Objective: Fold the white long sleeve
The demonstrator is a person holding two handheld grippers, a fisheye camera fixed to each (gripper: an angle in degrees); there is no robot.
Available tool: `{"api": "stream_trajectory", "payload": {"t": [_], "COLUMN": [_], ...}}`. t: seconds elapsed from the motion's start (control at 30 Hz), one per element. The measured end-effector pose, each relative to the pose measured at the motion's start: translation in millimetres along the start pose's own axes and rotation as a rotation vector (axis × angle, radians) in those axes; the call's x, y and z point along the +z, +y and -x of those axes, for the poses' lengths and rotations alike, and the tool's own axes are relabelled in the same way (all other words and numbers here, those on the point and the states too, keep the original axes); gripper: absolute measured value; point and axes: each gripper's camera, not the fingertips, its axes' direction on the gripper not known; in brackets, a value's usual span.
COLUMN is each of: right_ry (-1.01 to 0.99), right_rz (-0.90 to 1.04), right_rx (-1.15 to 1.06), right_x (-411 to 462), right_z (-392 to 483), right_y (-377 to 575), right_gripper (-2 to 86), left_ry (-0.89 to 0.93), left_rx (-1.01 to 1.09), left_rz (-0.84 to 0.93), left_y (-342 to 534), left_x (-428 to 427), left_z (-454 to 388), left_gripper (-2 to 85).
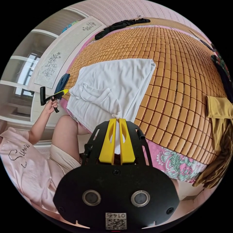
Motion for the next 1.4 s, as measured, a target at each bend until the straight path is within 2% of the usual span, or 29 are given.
{"api": "stream_trajectory", "payload": {"t": [0.07,0.13,0.23,0.37,0.4,0.5,0.63,0.7,0.77,0.83,0.9,1.03,1.13,1.33,1.4], "right_ry": [0.013,0.011,0.016,-0.013,0.013,0.119,0.116,0.079,0.029,0.045,0.033,0.034,-0.045,-0.04,-0.013], "right_rz": [-0.006,-0.021,-0.027,0.093,0.137,0.118,0.006,-0.064,-0.055,-0.009,0.053,0.027,0.04,0.239,0.276], "right_rx": [-0.013,-0.036,-0.071,-0.034,-0.026,-0.025,-0.098,-0.169,-0.212,-0.209,-0.222,-0.272,-0.351,-0.474,-0.48], "right_x": [-1.2,-6.8,-12.1,20.0,27.0,20.2,4.6,13.9,34.6,60.5,83.1,73.4,70.5,108.7,116.4], "right_z": [5.1,10.5,17.2,11.3,11.9,19.8,48.4,76.0,91.9,100.0,107.8,123.5,138.2,171.7,181.7], "right_y": [-1.7,-2.0,3.1,3.6,2.6,2.6,-8.8,-28.4,-45.7,-59.2,-64.5,-50.3,-36.8,-25.1,-23.1], "right_gripper": [1.1,1.1,1.2,1.4,1.6,2.8,5.9,8.0,8.9,8.3,3.5,1.7,1.2,0.9,1.1], "left_ry": [-0.028,-0.081,-0.05,-0.041,0.012,-0.031,-0.046,-0.044,-0.052,-0.05,-0.051,0.017,0.087,-0.025,-0.039], "left_rx": [0.045,0.062,0.068,-0.006,-0.053,-0.091,0.077,0.132,0.177,0.199,0.221,0.257,0.28,0.265,0.257], "left_rz": [0.063,0.045,-0.013,0.065,0.063,0.014,-0.045,-0.043,-0.046,0.028,0.149,0.159,0.185,0.308,0.287], "left_y": [-3.6,-1.0,12.6,32.1,35.6,40.9,27.1,14.2,2.9,-9.2,-10.4,6.9,30.0,72.6,77.8], "left_x": [18.3,18.8,-0.9,10.0,10.1,-5.9,-19.3,-6.1,14.3,48.3,72.9,58.2,43.8,43.6,36.1], "left_z": [-8.2,-15.8,-19.8,-11.9,-8.3,-13.0,-61.2,-85.8,-106.0,-119.4,-123.6,-130.9,-139.1,-148.1,-152.3], "left_gripper": [0.7,-0.5,-0.8,-0.2,0.7,3.6,5.7,7.1,8.0,7.5,4.2,1.2,1.3,1.8,2.0]}}
